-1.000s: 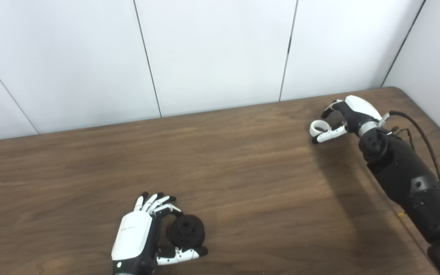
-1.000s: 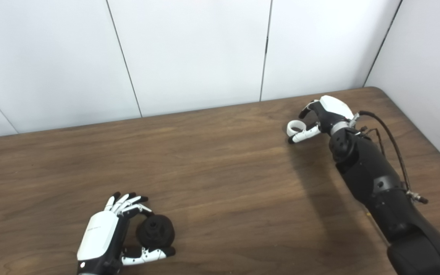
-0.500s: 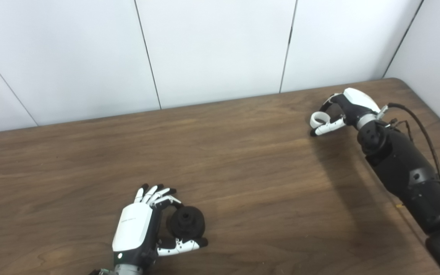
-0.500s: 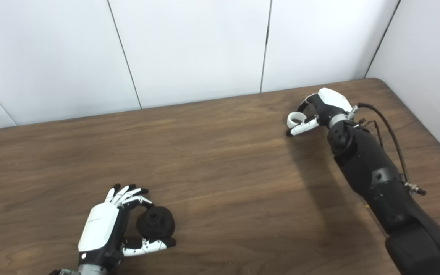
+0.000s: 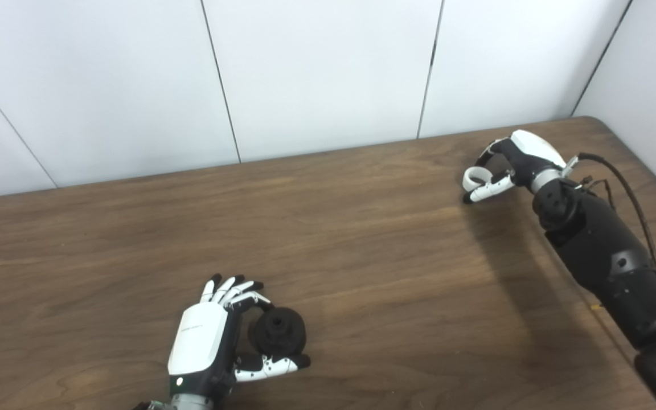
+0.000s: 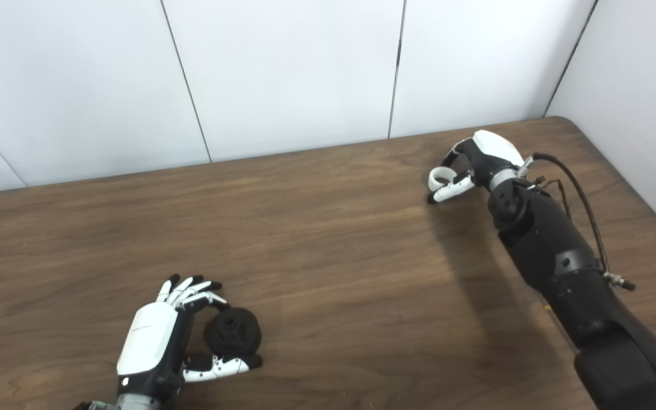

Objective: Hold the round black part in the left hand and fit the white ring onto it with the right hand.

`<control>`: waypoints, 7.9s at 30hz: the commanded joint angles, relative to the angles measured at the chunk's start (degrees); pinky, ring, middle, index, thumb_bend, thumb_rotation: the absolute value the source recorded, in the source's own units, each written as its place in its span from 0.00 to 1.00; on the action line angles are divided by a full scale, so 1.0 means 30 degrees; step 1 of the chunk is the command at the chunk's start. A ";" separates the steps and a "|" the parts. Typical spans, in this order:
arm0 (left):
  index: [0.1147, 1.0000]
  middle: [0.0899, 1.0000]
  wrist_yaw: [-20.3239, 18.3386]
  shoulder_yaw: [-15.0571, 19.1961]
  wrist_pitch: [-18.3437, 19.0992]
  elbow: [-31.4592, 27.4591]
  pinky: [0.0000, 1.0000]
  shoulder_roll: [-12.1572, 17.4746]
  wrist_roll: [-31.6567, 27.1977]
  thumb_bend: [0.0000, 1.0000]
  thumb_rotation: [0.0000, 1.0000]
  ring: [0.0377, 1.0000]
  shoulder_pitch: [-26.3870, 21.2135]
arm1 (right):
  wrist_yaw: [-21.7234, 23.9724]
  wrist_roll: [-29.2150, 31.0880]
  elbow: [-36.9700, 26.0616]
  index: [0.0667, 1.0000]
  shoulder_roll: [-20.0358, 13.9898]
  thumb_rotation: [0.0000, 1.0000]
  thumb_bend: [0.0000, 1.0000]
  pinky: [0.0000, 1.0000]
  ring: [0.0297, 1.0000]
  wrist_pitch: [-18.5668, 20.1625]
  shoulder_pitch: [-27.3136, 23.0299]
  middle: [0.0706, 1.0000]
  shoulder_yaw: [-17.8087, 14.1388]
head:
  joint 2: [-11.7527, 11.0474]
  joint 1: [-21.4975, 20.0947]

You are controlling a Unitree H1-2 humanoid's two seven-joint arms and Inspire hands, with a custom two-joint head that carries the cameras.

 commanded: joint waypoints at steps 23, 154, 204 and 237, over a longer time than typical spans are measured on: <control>0.42 0.78 0.0114 -0.0127 -0.0083 0.0630 1.00 -0.0086 0.0193 0.53 0.06 0.90 -0.0194 | -0.0800 -0.0034 -0.0461 0.45 -0.0654 0.13 0.52 1.00 1.00 -0.1386 -0.0013 0.83 -0.0477 | -0.0301 0.0010; 0.42 0.78 -0.0462 -0.2463 0.3077 0.0288 1.00 -0.2151 0.2500 0.53 0.06 0.90 -0.0981 | 0.9791 -0.3072 -1.5537 0.45 0.5584 0.14 0.52 1.00 1.00 -0.2447 0.3234 0.84 0.4375 | 0.1141 0.4261; 0.42 0.77 -0.0479 -0.2484 0.3041 0.0266 1.00 -0.2324 0.2508 0.53 0.06 0.90 -0.1008 | 0.9638 -0.3206 -1.5006 0.59 0.5485 0.26 0.99 1.00 1.00 -0.2538 0.3213 0.86 0.4274 | 0.1313 0.4232; 0.42 0.76 -0.0199 -0.1965 0.2636 0.0314 1.00 -0.1780 0.2191 0.53 0.06 0.89 -0.0932 | 0.9910 -0.2548 -1.6490 0.67 0.3519 0.27 1.00 1.00 0.99 -0.0817 0.3212 0.89 0.1239 | 0.1234 0.3822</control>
